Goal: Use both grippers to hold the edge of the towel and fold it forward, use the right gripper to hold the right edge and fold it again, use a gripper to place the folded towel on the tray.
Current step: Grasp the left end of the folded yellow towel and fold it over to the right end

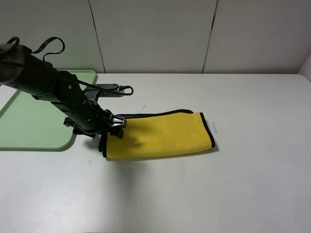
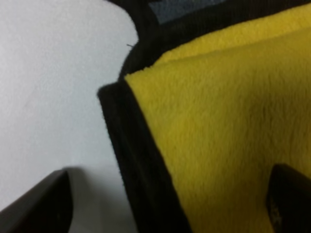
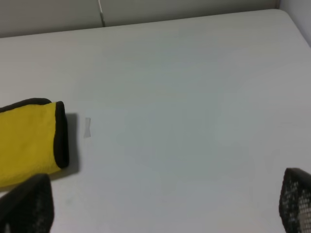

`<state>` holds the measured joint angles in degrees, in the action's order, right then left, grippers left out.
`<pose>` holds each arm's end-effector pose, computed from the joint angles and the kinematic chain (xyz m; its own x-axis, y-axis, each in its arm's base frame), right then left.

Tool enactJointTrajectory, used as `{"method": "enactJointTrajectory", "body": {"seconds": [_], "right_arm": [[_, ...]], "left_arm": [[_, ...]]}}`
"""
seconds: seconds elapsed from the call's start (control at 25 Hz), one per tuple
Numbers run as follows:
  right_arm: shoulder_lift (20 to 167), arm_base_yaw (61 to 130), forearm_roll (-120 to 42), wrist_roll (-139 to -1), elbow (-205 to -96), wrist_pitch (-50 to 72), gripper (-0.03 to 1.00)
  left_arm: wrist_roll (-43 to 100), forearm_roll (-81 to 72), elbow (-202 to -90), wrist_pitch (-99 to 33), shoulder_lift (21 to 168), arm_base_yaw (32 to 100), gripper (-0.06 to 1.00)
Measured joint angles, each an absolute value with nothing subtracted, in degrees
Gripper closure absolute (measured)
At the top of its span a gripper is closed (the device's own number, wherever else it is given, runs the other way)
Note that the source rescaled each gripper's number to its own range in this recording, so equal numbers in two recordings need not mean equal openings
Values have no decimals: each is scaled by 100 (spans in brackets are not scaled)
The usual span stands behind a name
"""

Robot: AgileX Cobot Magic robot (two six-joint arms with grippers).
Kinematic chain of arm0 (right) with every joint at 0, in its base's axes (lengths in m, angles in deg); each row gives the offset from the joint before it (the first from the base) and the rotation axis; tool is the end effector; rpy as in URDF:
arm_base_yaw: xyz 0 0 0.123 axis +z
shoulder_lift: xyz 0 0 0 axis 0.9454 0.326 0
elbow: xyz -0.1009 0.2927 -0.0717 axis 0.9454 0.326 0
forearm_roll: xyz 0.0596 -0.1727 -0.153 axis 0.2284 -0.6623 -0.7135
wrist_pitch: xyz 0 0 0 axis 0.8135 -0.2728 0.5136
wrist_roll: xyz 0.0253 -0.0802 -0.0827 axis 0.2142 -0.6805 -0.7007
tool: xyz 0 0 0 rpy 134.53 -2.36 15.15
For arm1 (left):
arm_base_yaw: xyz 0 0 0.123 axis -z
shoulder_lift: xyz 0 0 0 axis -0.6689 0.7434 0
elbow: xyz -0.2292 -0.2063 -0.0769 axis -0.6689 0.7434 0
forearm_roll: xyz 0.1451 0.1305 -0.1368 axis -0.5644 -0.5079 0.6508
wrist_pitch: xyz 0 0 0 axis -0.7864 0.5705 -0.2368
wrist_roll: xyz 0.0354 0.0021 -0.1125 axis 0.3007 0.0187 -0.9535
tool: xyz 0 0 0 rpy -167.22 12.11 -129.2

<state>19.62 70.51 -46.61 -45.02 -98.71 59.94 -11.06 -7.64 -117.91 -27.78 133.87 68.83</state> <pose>-0.0239 0.0012 0.2602 -0.4199 0.0474 -0.9063 0.0193 0.9989 0.0433 0.3169 -0.1644 0.1061 -0.9061 0.1587 -0.3922 0.2279 0.9641 -0.1363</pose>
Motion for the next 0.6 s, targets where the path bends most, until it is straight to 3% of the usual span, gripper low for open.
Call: {"method": "enactJointTrajectory", "body": {"seconds": [0.28,0.6], "right_arm": [[1962,7051,-4656,-4502,-9871,5994,-3],[1962,7051,-4656,-4502,-9871,5994,-3]], "left_arm": [[-1106,-787,-11821,-2732,13388,6883,18],[-1215,-752,-11821,-2732,13422,6870,60]]}}
